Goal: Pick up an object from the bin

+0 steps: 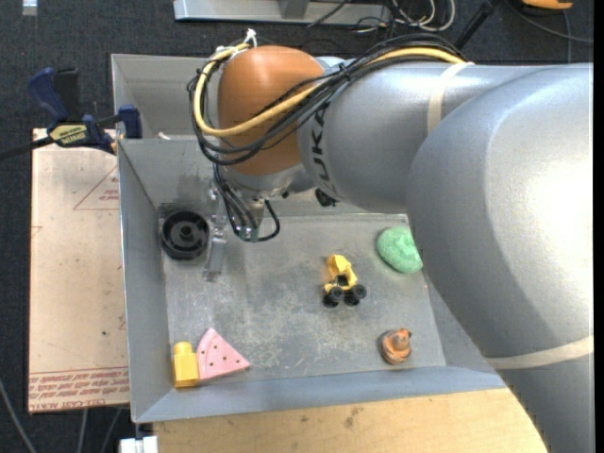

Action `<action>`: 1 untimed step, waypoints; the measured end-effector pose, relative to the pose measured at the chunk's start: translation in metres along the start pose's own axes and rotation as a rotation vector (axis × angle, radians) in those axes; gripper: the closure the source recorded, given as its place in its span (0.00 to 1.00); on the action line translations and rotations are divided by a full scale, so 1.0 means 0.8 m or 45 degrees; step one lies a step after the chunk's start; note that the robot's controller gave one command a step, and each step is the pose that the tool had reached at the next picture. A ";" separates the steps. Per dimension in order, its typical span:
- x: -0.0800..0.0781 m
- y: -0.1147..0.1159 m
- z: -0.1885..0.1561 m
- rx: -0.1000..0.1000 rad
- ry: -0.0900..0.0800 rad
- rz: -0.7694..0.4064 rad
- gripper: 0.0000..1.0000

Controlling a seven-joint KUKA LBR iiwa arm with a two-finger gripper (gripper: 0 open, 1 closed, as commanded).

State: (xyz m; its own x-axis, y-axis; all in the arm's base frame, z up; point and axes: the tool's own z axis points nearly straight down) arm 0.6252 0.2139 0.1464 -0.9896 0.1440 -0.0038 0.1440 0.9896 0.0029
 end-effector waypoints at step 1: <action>-0.002 0.017 0.036 0.002 0.001 -0.071 0.00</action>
Offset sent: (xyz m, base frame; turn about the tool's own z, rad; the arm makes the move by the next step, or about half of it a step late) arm -0.0038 -0.0008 -0.0753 0.5348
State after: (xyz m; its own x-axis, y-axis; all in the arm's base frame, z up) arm 0.6290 0.2272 0.1177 -0.9961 0.0887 -0.0033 0.0887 0.9961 0.0015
